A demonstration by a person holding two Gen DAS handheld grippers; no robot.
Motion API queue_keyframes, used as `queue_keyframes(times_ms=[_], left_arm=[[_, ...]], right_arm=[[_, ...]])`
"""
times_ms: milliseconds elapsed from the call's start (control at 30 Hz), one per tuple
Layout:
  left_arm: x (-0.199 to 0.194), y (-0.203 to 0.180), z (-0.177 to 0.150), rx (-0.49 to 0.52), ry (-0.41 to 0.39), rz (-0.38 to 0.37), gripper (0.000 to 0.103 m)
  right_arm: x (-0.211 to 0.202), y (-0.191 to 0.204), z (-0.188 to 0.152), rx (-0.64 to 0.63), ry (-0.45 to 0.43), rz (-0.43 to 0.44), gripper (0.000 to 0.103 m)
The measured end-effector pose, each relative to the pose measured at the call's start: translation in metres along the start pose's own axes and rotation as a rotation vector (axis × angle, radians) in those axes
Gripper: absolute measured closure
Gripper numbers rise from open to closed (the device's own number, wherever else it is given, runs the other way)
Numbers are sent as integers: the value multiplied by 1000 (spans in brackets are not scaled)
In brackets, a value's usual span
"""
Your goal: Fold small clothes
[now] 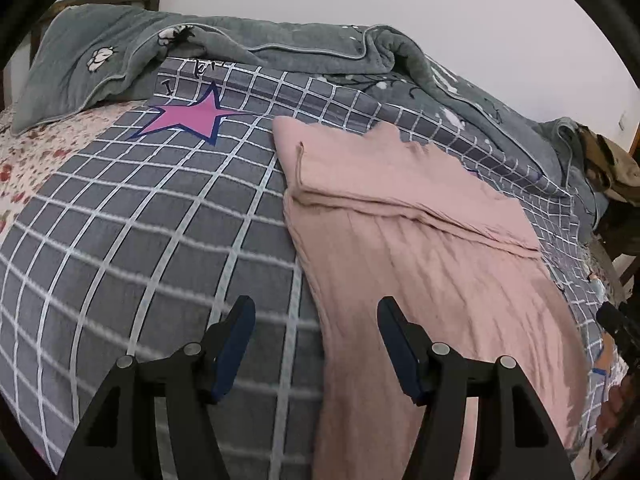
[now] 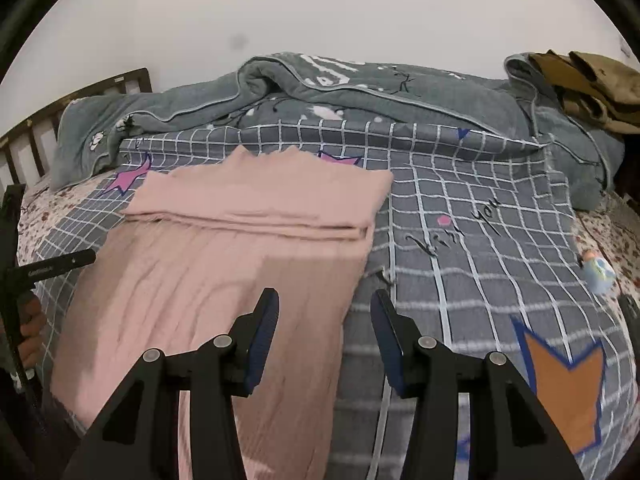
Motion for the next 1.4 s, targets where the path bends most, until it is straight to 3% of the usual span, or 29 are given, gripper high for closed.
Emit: queue_keyframes(times_ms=[300,533,667,800,1033,1200,1400], left_arm=[[-42,-12,-23,25,-16,-21,42],[-78,-19,-44,66,-31,-19,41],[-91,-19,-54,98,-35,-11,41],[-91,-12,-65,91,-16,2,41],[-73,2,-92,85,38,20,41],[-55,9,-110,73,118,-8,41],[-47,11,-121,99,110,10,42]], right_arm=[[-49,-1,-32,102,-34,-28,56],[-76,-11,-57,234,-30,54,56],[-90,-9,-63,233,-36,74,56],[-96,-1,-59,171,-34,38,56],[-73,27,-81,114,18,83,56],[-51,42,-101,104,70,106,56],[-36,47,-116,109,100,122,56]])
Point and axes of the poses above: each gripper's, at about its wrist camera, not at the fingertips, and x roughly the way its jaws point, y to its left, z to its top, the point moved 4 cm from there along x, roughly the way its jaws point, and after that the axes turned 14 degrees about -x, right-handed, at the moved point
